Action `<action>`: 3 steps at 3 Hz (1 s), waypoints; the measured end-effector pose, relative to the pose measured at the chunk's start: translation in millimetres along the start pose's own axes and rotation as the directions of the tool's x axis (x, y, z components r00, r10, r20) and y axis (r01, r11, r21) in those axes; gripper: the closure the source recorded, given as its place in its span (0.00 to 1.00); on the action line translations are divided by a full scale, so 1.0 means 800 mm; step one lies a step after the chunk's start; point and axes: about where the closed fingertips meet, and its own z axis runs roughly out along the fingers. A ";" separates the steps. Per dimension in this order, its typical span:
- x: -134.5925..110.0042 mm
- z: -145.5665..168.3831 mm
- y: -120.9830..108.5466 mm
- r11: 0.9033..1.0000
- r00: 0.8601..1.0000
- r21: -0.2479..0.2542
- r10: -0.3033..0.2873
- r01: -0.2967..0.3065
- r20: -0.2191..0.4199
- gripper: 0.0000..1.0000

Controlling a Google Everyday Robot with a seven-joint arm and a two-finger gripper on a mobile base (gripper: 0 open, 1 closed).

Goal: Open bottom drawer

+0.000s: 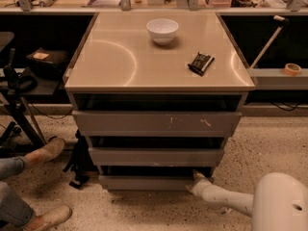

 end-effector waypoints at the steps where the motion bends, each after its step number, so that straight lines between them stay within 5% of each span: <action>1: 0.000 0.000 0.000 1.000 1.000 0.000 0.000 0.000 0.000 0.65; 2: 0.000 0.000 0.000 1.000 1.000 0.000 0.000 0.000 0.000 0.88; 3: 0.006 -0.011 0.006 1.000 1.000 0.013 0.015 -0.015 0.018 1.00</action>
Offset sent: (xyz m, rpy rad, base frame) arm 0.0000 0.0000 0.0000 0.0000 0.0000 0.0000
